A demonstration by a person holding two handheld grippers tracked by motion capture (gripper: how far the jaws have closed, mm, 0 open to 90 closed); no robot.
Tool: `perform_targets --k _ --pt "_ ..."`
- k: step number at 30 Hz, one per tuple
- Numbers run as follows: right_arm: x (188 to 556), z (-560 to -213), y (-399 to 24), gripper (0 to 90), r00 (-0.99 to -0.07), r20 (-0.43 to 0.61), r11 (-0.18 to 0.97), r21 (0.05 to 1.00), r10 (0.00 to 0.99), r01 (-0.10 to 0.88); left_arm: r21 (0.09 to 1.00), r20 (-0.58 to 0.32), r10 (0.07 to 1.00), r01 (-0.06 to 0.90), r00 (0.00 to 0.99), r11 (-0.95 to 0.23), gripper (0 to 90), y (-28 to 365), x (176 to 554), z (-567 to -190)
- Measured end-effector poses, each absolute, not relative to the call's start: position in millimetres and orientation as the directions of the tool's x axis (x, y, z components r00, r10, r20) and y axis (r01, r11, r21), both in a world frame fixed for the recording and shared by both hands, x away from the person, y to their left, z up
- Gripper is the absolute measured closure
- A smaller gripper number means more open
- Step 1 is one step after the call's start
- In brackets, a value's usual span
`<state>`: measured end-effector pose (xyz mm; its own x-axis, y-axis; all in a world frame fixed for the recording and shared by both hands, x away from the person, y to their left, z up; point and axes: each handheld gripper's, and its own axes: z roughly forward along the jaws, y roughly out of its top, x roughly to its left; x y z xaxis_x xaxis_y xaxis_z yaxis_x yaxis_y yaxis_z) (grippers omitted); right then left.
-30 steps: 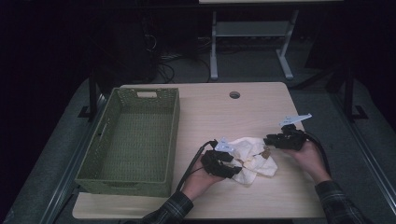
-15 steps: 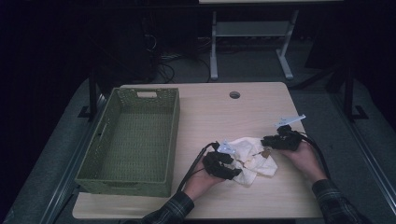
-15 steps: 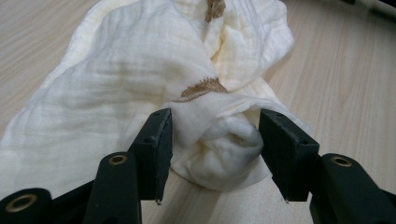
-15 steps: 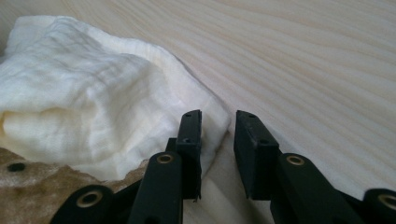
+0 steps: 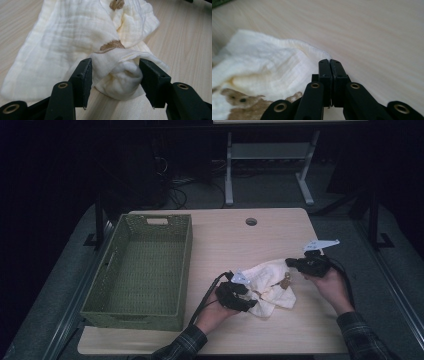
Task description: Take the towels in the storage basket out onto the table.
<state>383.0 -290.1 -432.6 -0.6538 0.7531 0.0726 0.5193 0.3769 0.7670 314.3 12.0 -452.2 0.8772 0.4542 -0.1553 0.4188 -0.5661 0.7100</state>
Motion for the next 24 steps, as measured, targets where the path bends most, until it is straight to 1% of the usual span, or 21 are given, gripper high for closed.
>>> perform_targets --k 3,4,5,6,8,9,10,11,14,16,20,22,23,24 --pt "380.1 -416.4 -289.9 88.2 -0.657 0.07 0.347 0.804 0.751 0.483 0.712 -0.152 0.458 0.419 0.876 -0.564 44.7 14.6 315.8 -449.4" --pt "380.1 -416.4 -289.9 88.2 -0.657 0.07 0.347 0.804 0.751 0.483 0.712 -0.152 0.458 0.419 0.876 -0.564 44.7 14.6 315.8 -449.4" --pt "376.6 -407.5 -285.9 88.1 -0.676 0.062 0.35 0.818 0.735 0.456 0.716 -0.161 0.465 0.428 0.87 -0.552 44.7 15.2 315.7 -448.7" --pt "376.6 -407.5 -285.9 88.1 -0.676 0.062 0.35 0.818 0.735 0.456 0.716 -0.161 0.465 0.428 0.87 -0.552 44.7 15.2 315.7 -448.7" --pt "369.6 -400.7 -273.9 88.1 -0.711 0.052 0.37 0.826 0.701 0.426 0.718 -0.155 0.468 0.425 0.87 -0.552 44.7 16.2 315.5 -447.8" --pt "366.8 -399.7 -268.9 88.1 -0.722 0.062 0.373 0.824 0.689 0.427 0.718 -0.148 0.468 0.42 0.871 -0.555 44.7 17.7 315.3 -446.3" --pt "366.8 -399.7 -268.9 88.1 -0.722 0.062 0.373 0.824 0.689 0.427 0.718 -0.148 0.468 0.42 0.871 -0.555 44.7 17.7 315.3 -446.3" --pt "363.2 -399.6 -258.9 88.0 -0.747 0.055 0.397 0.821 0.662 0.411 0.72 -0.142 0.471 0.417 0.871 -0.554 44.7 20.4 315.4 -444.0" --pt "358.8 -401.5 -248.9 88.1 -0.771 0.064 0.41 0.817 0.634 0.405 0.726 -0.146 0.483 0.425 0.863 -0.54 44.7 23.0 315.4 -441.8" --pt "351.6 -406.7 -232.6 88.0 -0.8 0.069 0.439 0.806 0.597 0.397 0.729 -0.153 0.494 0.435 0.856 -0.528 44.6 26.3 315.2 -439.2" --pt "344.8 -414.8 -216.3 87.4 -0.833 0.084 0.473 0.79 0.547 0.39 0.733 -0.154 0.51 0.444 0.846 -0.516 44.3 32.9 313.6 -434.9" --pt "342.9 -420.6 -210.8 86.3 -0.848 0.083 0.503 0.773 0.524 0.386 0.73 -0.154 0.513 0.447 0.845 -0.517 44.3 35.4 313.6 -435.2" --pt "343.0 -422.6 -209.6 83.6 -0.853 0.094 0.507 0.769 0.514 0.39 0.729 -0.157 0.519 0.453 0.84 -0.513 44.3 36.0 313.7 -435.8" --pt "343.0 -422.6 -209.6 83.6 -0.853 0.094 0.507 0.769 0.514 0.39 0.729 -0.157 0.519 0.453 0.84 -0.513 44.3 36.0 313.7 -435.8"
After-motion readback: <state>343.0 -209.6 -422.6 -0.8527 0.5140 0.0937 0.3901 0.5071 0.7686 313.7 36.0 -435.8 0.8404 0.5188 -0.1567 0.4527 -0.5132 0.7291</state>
